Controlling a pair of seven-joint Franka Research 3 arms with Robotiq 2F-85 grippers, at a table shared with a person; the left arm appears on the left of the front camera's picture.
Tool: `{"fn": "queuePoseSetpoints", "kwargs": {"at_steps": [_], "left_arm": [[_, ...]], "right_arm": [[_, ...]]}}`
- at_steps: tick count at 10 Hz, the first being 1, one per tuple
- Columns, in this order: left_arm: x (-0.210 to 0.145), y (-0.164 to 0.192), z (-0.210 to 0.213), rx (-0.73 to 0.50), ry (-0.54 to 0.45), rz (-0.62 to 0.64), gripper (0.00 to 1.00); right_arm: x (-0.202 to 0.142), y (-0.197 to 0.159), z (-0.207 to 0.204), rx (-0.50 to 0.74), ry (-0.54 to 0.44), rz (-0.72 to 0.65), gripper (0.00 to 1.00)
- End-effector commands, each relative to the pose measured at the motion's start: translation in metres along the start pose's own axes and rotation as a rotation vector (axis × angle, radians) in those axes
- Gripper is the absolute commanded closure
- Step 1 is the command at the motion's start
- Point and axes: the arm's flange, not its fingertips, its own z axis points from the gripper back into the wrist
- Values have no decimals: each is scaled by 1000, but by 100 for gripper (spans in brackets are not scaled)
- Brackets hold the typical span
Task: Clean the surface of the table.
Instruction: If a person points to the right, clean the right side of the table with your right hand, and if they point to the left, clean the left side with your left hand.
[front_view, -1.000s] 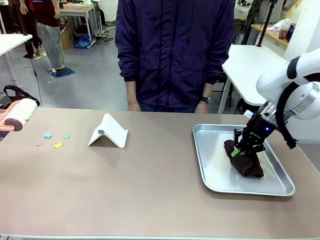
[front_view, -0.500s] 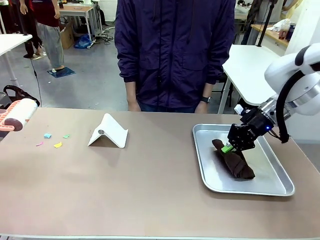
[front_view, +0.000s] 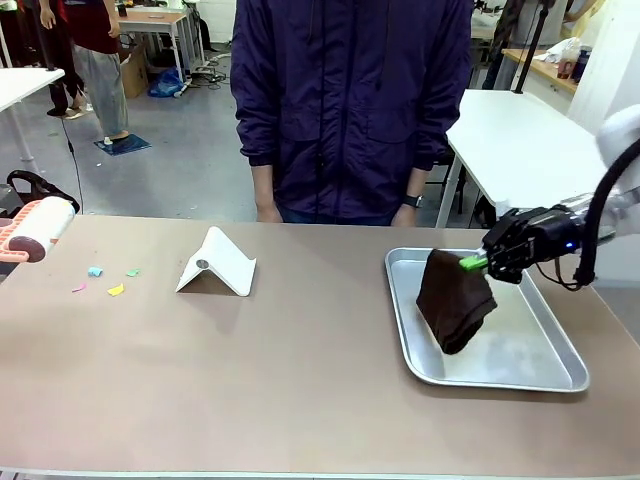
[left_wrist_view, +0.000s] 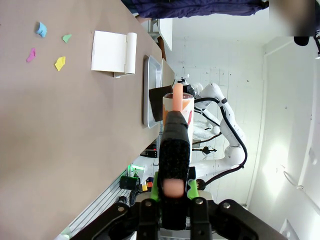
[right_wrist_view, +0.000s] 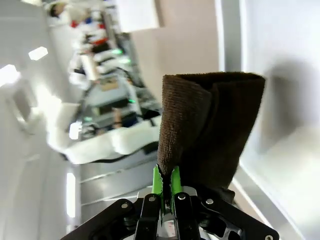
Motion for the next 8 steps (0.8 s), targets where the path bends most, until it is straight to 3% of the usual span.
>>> {"fn": "queuePoseSetpoints", "kwargs": {"at_steps": [1, 4, 6, 8], "left_arm": [[-4, -3, -1, -4, 3, -8, 100], [-4, -3, -1, -4, 3, -8, 100], [-4, -3, -1, -4, 3, -8, 100], [-4, -3, -1, -4, 3, -8, 100]], "right_arm": [[-8, 5, 26, 253, -53, -23, 93], [-47, 5, 61, 417, -170, -32, 93], [-66, -1, 96, 441, -310, -11, 93], [-77, -7, 111, 453, -352, 83, 93]]}}
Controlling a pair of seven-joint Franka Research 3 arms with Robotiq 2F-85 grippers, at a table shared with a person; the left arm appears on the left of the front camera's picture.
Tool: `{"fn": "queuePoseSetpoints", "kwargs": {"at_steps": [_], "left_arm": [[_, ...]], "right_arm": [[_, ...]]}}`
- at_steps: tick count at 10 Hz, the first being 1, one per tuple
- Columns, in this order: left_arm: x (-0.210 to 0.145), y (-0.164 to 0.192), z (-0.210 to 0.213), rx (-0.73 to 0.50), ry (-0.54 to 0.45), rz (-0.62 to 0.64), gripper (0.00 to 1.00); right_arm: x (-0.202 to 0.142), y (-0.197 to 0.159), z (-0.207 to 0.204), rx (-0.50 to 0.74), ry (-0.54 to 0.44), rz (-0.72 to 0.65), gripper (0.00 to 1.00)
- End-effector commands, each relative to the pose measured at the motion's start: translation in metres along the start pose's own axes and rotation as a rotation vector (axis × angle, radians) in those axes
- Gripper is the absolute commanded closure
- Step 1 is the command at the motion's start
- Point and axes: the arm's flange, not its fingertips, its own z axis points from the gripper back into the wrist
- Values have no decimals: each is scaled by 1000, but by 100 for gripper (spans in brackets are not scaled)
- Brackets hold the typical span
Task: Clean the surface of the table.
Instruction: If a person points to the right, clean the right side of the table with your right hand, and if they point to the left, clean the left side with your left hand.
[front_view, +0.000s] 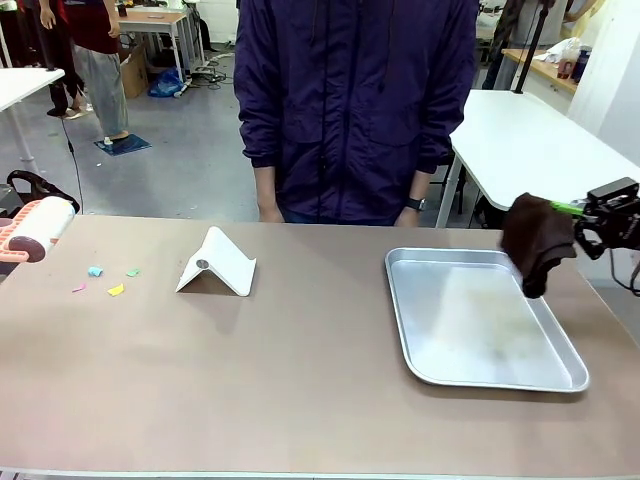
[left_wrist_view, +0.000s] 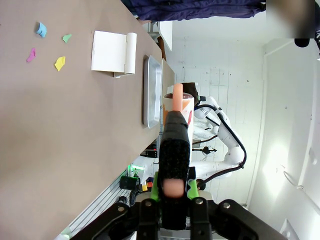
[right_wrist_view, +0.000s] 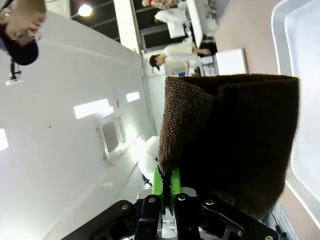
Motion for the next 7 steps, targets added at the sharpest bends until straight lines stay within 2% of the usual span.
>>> {"fn": "queuePoseSetpoints", "kwargs": {"at_steps": [1, 2, 3, 7], "left_arm": [[-4, -3, -1, -4, 3, -7, 100], [-4, -3, -1, -4, 3, -7, 100], [-4, -3, -1, -4, 3, -7, 100], [-4, -3, -1, -4, 3, -7, 100]], "right_arm": [[-6, 0, -6, 16, -4, 102, 93], [-4, -4, -13, -38, 7, 104, 93], [-2, 2, 4, 3, -11, 34, 93], [-2, 2, 4, 3, -11, 34, 93]]}}
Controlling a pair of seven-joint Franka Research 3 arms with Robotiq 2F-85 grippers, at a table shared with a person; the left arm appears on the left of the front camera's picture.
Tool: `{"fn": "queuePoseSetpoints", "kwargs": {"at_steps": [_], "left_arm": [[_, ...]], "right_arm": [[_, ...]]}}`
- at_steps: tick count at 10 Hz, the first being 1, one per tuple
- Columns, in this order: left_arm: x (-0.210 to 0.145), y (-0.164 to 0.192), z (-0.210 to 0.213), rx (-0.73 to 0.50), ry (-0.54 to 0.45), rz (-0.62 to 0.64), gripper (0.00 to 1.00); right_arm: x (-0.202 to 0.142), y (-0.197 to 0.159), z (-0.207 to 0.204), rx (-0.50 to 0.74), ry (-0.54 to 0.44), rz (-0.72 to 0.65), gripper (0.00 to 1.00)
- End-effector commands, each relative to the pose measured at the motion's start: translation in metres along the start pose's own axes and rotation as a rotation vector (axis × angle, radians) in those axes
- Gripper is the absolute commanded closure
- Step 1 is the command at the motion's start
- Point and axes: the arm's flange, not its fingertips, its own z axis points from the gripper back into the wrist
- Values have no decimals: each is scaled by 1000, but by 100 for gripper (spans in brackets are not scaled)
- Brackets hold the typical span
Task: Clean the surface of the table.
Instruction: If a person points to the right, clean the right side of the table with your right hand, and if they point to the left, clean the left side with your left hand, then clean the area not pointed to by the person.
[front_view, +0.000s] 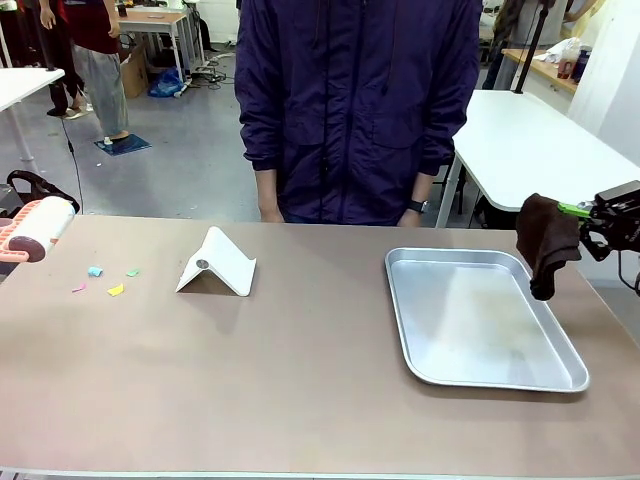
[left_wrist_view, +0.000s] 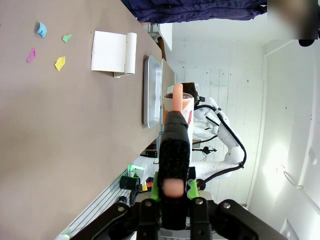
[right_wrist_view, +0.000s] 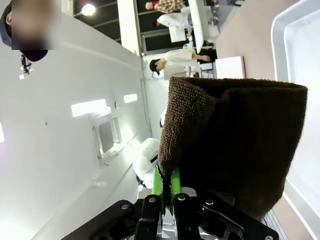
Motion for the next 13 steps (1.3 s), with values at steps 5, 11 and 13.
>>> {"fn": "queuePoseSetpoints", "kwargs": {"at_steps": [5, 11, 13], "left_arm": [[-4, -3, -1, -4, 3, -7, 100], [-4, -3, -1, -4, 3, -7, 100], [-4, -3, -1, -4, 3, -7, 100]], "right_arm": [[-1, 6, 1, 9, -2, -12, 93], [-1, 6, 1, 9, -2, -12, 93], [-1, 6, 1, 9, -2, -12, 93]]}}
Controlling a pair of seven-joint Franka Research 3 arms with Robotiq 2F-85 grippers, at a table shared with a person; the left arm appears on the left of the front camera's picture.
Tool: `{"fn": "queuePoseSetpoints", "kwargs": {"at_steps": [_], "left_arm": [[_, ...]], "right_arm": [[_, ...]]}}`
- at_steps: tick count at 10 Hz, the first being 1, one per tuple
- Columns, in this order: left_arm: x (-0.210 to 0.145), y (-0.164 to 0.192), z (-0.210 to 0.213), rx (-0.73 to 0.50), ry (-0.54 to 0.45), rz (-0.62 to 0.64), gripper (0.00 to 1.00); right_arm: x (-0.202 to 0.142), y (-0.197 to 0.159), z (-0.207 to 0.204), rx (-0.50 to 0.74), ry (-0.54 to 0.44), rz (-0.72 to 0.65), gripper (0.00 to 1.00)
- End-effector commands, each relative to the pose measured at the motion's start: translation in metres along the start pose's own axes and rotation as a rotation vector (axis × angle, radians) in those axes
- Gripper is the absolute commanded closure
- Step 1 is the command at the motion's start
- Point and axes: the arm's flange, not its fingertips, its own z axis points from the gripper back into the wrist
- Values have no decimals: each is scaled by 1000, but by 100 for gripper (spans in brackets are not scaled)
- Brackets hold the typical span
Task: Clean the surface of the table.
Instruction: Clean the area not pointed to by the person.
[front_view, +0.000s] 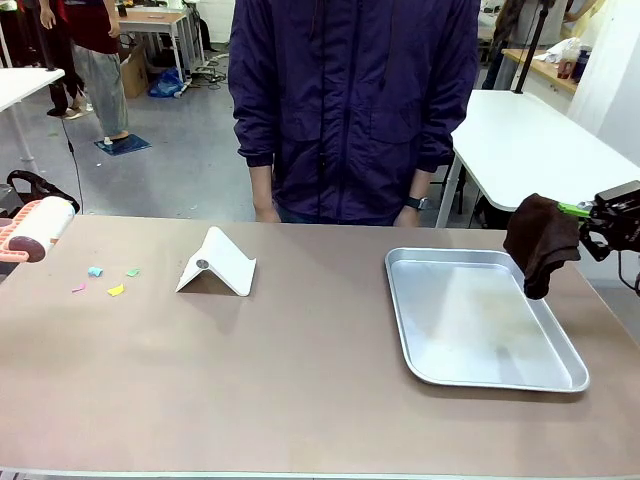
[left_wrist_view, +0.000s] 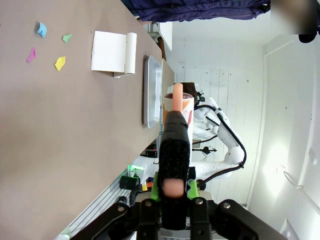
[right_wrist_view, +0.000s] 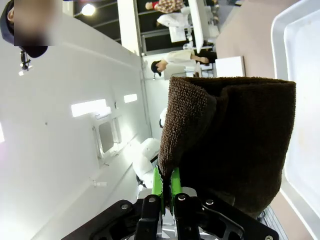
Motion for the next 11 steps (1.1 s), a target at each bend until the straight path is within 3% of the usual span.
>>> {"fn": "queuePoseSetpoints", "kwargs": {"at_steps": [1, 2, 8, 9, 11], "left_arm": [[-4, -3, -1, -4, 3, -7, 100], [0, 0, 0, 0, 0, 0, 78], [16, -3, 7, 436, -256, -10, 78], [18, 0, 10, 488, -250, -21, 97], [21, 8, 12, 550, -272, -31, 97]], "right_arm": [[-1, 6, 1, 9, -2, -12, 93], [-1, 6, 1, 9, -2, -12, 93], [-1, 6, 1, 9, -2, -12, 93], [-1, 6, 1, 9, -2, -12, 93], [-1, 6, 1, 9, -2, -12, 93]]}}
